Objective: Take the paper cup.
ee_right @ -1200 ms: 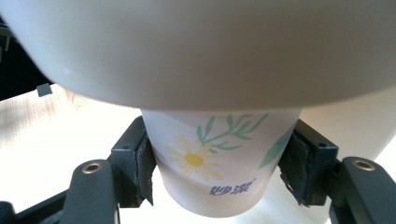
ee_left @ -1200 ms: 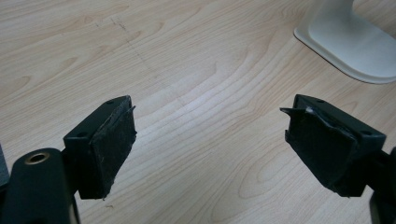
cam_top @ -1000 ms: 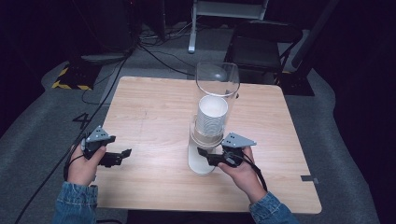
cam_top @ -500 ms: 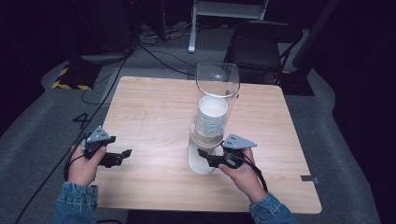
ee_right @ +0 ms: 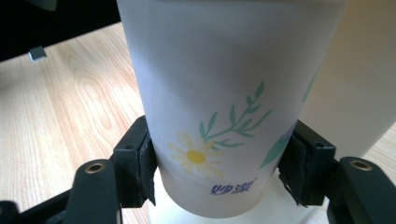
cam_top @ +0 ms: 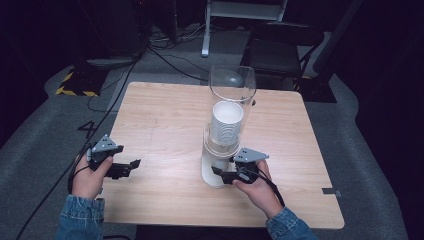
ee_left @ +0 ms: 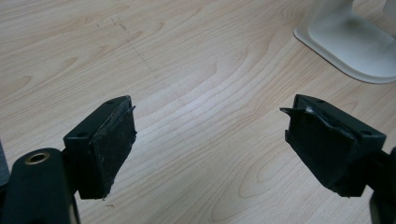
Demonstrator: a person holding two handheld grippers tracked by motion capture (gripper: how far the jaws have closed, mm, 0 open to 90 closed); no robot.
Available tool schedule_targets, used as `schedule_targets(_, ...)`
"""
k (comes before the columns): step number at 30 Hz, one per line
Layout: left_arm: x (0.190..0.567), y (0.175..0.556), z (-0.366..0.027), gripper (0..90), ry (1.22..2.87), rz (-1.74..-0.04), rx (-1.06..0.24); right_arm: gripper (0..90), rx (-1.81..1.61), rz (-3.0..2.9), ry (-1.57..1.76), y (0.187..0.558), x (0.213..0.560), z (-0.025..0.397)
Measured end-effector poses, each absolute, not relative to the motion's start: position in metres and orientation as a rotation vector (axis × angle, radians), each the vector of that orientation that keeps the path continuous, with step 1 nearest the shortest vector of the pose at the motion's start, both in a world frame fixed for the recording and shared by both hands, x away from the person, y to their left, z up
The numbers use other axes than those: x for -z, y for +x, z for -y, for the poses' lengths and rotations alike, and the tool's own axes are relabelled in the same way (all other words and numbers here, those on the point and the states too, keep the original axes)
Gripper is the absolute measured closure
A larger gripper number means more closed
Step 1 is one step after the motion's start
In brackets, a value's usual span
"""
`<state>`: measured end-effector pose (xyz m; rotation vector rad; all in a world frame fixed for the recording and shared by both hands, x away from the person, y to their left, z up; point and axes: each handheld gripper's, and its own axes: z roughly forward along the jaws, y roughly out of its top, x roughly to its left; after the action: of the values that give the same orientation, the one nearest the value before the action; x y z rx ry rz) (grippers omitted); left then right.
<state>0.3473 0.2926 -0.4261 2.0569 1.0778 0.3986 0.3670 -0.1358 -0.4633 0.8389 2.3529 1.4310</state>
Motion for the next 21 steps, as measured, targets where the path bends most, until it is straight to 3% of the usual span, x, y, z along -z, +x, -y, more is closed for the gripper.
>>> schedule_targets(21,0.43,0.361,-0.283,15.7,2.064,-1.07,-0.373,36.3,-1.253,-2.386,0.841,0.358,0.467,0.168)
